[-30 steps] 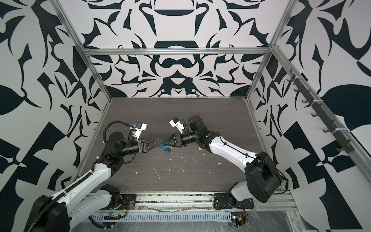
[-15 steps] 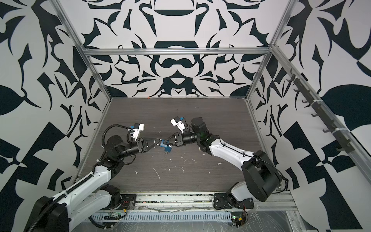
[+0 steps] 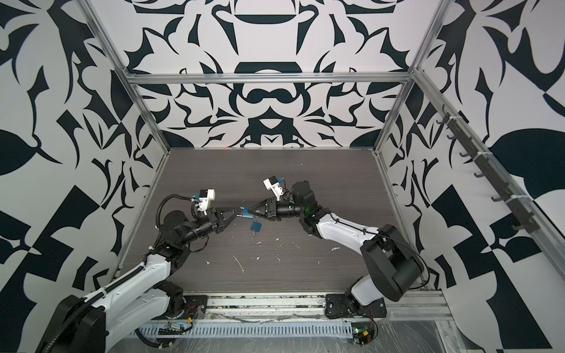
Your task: Lock with the key
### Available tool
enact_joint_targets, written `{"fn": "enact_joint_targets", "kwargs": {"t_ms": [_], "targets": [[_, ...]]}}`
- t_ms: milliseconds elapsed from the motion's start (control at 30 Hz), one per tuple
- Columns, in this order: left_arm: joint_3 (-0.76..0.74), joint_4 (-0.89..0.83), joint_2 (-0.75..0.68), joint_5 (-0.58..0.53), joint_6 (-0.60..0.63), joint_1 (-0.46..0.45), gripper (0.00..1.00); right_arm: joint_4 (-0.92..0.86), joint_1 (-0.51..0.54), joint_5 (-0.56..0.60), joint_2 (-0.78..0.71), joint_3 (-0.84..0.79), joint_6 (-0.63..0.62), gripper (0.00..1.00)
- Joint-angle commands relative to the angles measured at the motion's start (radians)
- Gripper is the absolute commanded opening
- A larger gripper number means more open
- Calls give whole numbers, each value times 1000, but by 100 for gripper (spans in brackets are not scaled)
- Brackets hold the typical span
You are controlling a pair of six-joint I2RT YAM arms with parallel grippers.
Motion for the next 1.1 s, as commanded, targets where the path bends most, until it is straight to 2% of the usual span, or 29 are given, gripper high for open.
{"fn": "enact_joint_targets", "kwargs": {"t_ms": [0, 100, 133, 200, 233, 300, 367, 467, 767, 900, 1000, 1067], "targets": [[26, -43, -20, -52, 22, 8, 0, 94, 3, -6, -28, 6, 22, 0], [41, -113, -53, -44, 56, 8, 0, 185, 1, -25, -9, -5, 72, 0], [45, -141, -70, -47, 70, 8, 4, 192, -2, -33, -3, -6, 81, 0], [59, -201, -109, -54, 106, 8, 26, 190, -6, -48, -1, -9, 81, 0], [66, -231, -125, -56, 121, 8, 34, 187, -7, -55, -1, -10, 78, 0], [87, -296, -156, -59, 156, 9, 41, 166, -12, -63, -7, -10, 63, 0], [103, -335, -172, -59, 174, 9, 42, 140, -17, -62, -14, -10, 49, 0], [116, -360, -189, -62, 189, 9, 36, 138, -23, -62, -19, -12, 49, 0], [133, -353, -170, -23, 194, 9, 30, 135, -29, -61, -25, -5, 51, 0], [131, -353, -170, -11, 195, 9, 19, 141, -30, -63, -19, 0, 56, 0], [130, -353, -167, -13, 198, 9, 7, 130, -30, -66, -14, 7, 51, 0], [131, -352, -164, -14, 198, 9, 4, 129, -29, -70, -11, 11, 54, 0]]}}
